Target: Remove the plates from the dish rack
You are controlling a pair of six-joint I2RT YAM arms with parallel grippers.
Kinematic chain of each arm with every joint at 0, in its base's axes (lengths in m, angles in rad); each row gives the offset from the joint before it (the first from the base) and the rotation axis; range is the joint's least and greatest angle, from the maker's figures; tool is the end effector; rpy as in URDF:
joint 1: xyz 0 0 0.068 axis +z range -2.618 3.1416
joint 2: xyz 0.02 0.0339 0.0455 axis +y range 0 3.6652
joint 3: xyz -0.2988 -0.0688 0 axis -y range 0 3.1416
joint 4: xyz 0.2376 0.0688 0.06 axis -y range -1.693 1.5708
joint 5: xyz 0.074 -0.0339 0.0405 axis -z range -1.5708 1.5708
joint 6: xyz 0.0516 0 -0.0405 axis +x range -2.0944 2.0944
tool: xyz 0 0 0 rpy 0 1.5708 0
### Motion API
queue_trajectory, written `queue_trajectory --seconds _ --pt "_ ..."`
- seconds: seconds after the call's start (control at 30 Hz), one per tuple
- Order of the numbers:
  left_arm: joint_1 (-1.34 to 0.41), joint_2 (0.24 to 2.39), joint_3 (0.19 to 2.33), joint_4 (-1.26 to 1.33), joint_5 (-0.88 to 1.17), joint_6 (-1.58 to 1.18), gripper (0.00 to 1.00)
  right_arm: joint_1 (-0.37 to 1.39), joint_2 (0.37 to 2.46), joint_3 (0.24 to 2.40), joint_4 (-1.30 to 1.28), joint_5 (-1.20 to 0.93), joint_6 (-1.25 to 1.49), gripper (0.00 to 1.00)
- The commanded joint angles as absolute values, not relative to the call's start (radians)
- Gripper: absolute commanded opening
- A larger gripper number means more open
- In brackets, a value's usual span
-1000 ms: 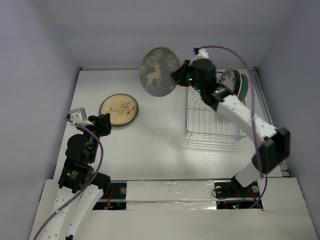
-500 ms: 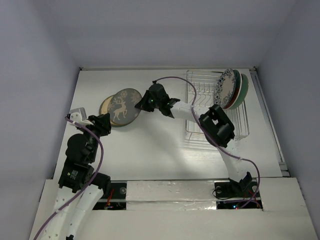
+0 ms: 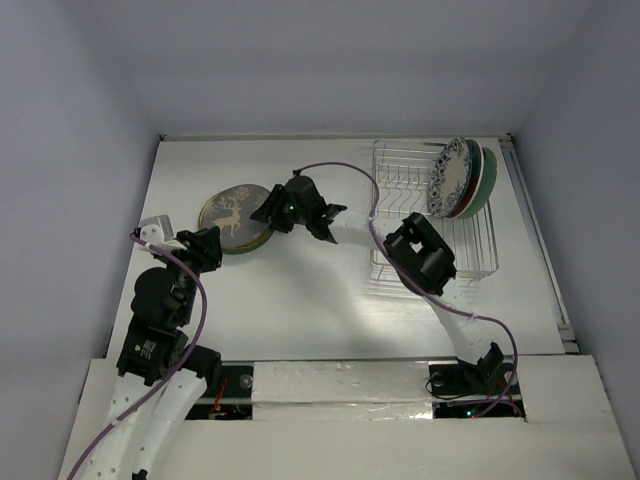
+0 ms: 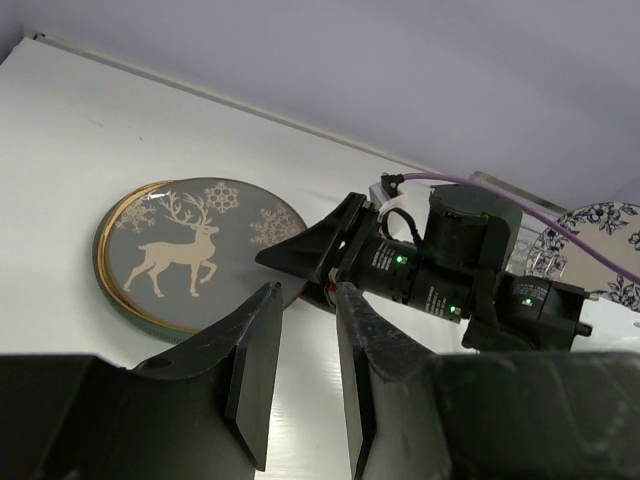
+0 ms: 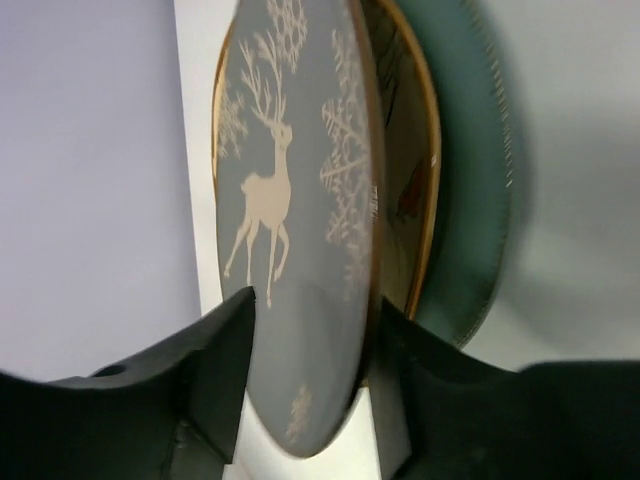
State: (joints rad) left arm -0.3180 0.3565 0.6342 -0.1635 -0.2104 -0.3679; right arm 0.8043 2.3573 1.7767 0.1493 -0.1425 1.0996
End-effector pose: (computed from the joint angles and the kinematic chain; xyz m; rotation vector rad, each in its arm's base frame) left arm 0.0753 -0.0134 0.3548 -0.2095 1.4570 -0.4058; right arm 0.3947 0.4205 0.1921 0.2314 2.2618 1.2792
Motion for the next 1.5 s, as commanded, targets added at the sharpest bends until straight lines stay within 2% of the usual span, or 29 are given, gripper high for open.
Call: queue_trajectory --seconds 0.0,0.13,0.33,0.6,0.63,0.7,0.73,0.77,0.8,0.83,0.93,1.1,1.13,1.17,1.23,1.27,1.33,1.47 --pt "-0.311 0.35 0.632 -0.129 -0.207 -0.367 0.25 0.836 2.332 1.829 0.241 -0.186 1.08 0.53" --pt "-0.311 0.345 0.632 -0.13 -0.207 -0.368 0.25 0.836 2.29 1.815 0.096 -0.167 0.967 0.71" --pt "-0.311 0.336 0.632 -0.129 -0.207 -0.368 0.25 0.836 2.192 1.767 -0.107 -0.069 0.79 0.86" --pt "-0.311 0.324 0.632 -0.129 -0.207 -0.368 0.25 0.836 2.059 1.622 -0.224 0.007 0.585 0.89" --pt "-0.311 0.322 0.632 -0.129 -0.207 -0.367 0.25 0.836 2.015 1.612 -0.26 0.043 0.569 0.86" --pt "-0.311 0.322 0.634 -0.132 -0.207 -0.368 0.25 0.836 1.95 1.562 -0.279 0.122 0.539 0.73" --pt "-0.311 0.322 0.634 -0.13 -0.207 -0.367 0.25 0.836 1.912 1.539 -0.287 0.158 0.534 0.46" --pt "-0.311 0.321 0.634 -0.13 -0.207 -0.368 0.25 0.836 1.822 1.514 -0.291 0.191 0.529 0.26" --pt "-0.311 0.319 0.634 -0.13 -0.207 -0.368 0.25 0.819 1.775 1.488 -0.298 0.269 0.517 0.09" --pt "-0.311 0.319 0.634 -0.13 -0.207 -0.368 0.25 0.79 1.726 1.441 -0.333 0.32 0.512 0.0" --pt "-0.311 0.318 0.632 -0.129 -0.207 -0.368 0.25 0.706 1.538 1.349 -0.421 0.509 0.482 0.0" --pt "-0.331 0.301 0.632 -0.133 -0.207 -0.367 0.25 0.378 1.352 1.269 -0.498 0.631 0.387 0.02" --pt "-0.331 0.299 0.634 -0.133 -0.207 -0.367 0.25 0.341 1.348 1.269 -0.517 0.647 0.374 0.22" --pt "-0.331 0.298 0.634 -0.133 -0.207 -0.368 0.25 0.309 1.35 1.273 -0.523 0.649 0.359 0.33" --pt "-0.342 0.295 0.634 -0.135 -0.207 -0.367 0.25 0.238 1.367 1.287 -0.503 0.606 0.322 0.46" --pt "-0.342 0.298 0.635 -0.135 -0.207 -0.367 0.25 0.223 1.376 1.296 -0.496 0.588 0.315 0.48" --pt "-0.353 0.298 0.634 -0.135 -0.207 -0.365 0.25 0.184 1.4 1.33 -0.477 0.536 0.305 0.46" --pt "-0.362 0.298 0.637 -0.137 -0.207 -0.365 0.26 0.153 1.497 1.396 -0.474 0.503 0.305 0.37"
